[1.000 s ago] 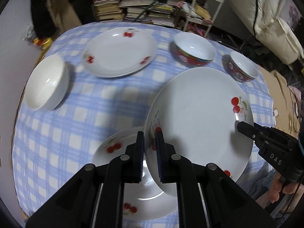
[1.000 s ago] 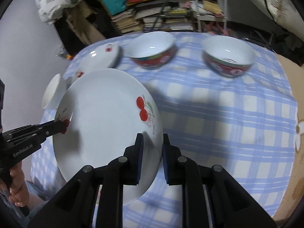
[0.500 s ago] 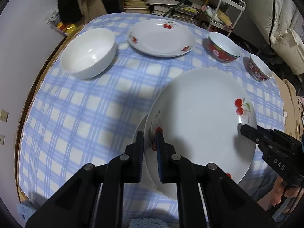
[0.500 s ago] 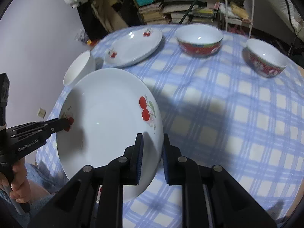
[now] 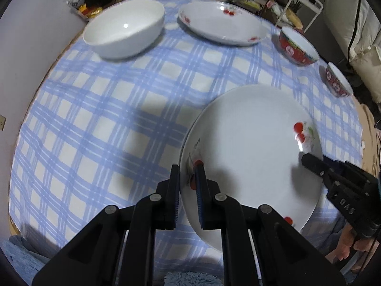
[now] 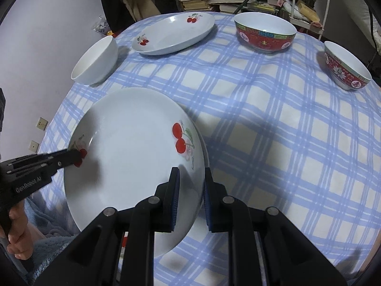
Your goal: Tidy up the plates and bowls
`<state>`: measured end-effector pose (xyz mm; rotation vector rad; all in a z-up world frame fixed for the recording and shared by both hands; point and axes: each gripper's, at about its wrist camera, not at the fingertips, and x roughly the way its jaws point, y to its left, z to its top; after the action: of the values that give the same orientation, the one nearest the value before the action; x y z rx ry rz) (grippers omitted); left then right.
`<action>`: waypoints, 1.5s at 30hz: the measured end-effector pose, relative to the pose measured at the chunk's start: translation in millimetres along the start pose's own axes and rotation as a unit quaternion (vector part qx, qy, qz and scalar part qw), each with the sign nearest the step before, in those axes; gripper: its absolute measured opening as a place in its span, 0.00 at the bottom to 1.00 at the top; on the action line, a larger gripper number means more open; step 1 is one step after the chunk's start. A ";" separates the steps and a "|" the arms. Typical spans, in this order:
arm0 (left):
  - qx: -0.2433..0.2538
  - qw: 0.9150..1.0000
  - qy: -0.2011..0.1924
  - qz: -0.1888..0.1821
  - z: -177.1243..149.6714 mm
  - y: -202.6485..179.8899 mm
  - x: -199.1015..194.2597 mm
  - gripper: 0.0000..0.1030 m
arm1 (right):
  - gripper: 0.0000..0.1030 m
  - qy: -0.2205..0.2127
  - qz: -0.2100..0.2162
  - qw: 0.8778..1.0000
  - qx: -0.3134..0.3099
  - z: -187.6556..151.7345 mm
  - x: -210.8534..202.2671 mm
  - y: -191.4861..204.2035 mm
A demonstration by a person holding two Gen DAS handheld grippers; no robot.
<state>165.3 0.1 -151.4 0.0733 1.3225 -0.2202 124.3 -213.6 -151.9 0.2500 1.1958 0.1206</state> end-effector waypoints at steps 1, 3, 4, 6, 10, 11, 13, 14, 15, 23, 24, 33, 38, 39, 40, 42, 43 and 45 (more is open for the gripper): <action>-0.003 1.000 0.006 0.000 -0.9 0.2 3.2 0.11 | 0.20 -0.002 0.001 1.000 0.002 -0.2 -0.2 -0.8; -0.003 1.000 0.012 0.004 -1.8 -1.1 6.7 0.11 | 0.20 -0.005 0.002 1.000 0.002 -0.9 -0.2 -1.5; 0.000 1.000 0.012 0.006 -2.1 -2.1 7.1 0.11 | 0.20 -0.007 0.001 1.000 0.001 -1.2 -0.1 -1.2; -0.001 1.000 0.012 0.005 -2.1 -2.4 6.9 0.11 | 0.19 0.000 -0.005 1.000 -0.006 -0.3 2.5 -0.5; -0.007 1.000 0.012 0.007 -2.6 -1.2 8.3 0.11 | 0.19 0.002 -0.009 1.000 -0.012 0.6 6.3 0.3; -0.006 1.000 0.012 0.009 -2.4 -2.0 8.7 0.11 | 0.19 0.001 -0.010 1.000 -0.015 0.6 6.2 1.1; -0.005 1.000 0.014 0.013 -1.7 -2.1 10.1 0.11 | 0.19 0.001 -0.013 1.000 -0.020 0.3 6.2 3.0; -0.005 1.000 0.016 0.014 -1.5 -1.6 11.5 0.12 | 0.19 0.001 -0.012 1.000 -0.022 0.0 6.5 3.4; -0.006 1.000 0.018 0.015 -1.2 -1.2 12.9 0.12 | 0.19 0.000 -0.011 1.000 -0.022 -0.3 6.6 3.7; 0.006 1.000 0.004 0.027 2.9 -7.7 14.5 0.11 | 0.19 -0.019 -0.015 0.999 -0.026 -2.0 5.7 3.6; 0.010 1.000 0.004 0.013 3.0 -9.2 13.9 0.11 | 0.19 -0.020 -0.017 0.999 -0.027 -1.4 6.2 3.9; 0.020 1.000 0.008 0.021 4.4 -14.1 19.7 0.10 | 0.19 -0.030 -0.010 0.999 -0.018 2.5 1.5 -0.1; 0.025 0.999 0.004 0.030 5.0 -15.4 16.3 0.10 | 0.19 -0.045 0.001 0.999 -0.010 5.4 -8.3 0.8; 0.026 0.999 0.001 0.034 4.8 -14.8 14.5 0.10 | 0.19 -0.042 0.003 0.999 -0.008 5.4 -7.8 0.3; 0.025 0.999 -0.001 0.037 4.0 -15.4 13.0 0.10 | 0.19 -0.039 0.004 0.999 -0.005 5.4 -7.0 -0.5; 0.023 0.999 -0.007 0.040 5.0 -14.2 10.4 0.10 | 0.19 -0.034 0.003 0.999 0.002 5.4 -5.3 -3.0; 0.021 0.999 -0.008 0.039 5.0 -12.1 9.2 0.11 | 0.19 -0.033 0.005 0.999 0.006 5.8 -4.7 -4.2; 0.012 0.999 -0.009 0.035 5.8 -8.3 7.4 0.11 | 0.20 -0.032 0.006 0.999 0.011 6.7 -4.1 -6.3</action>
<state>170.8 -9.9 -156.6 0.1369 1.2966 -0.1773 128.8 -221.5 -147.5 0.2776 1.1328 0.1097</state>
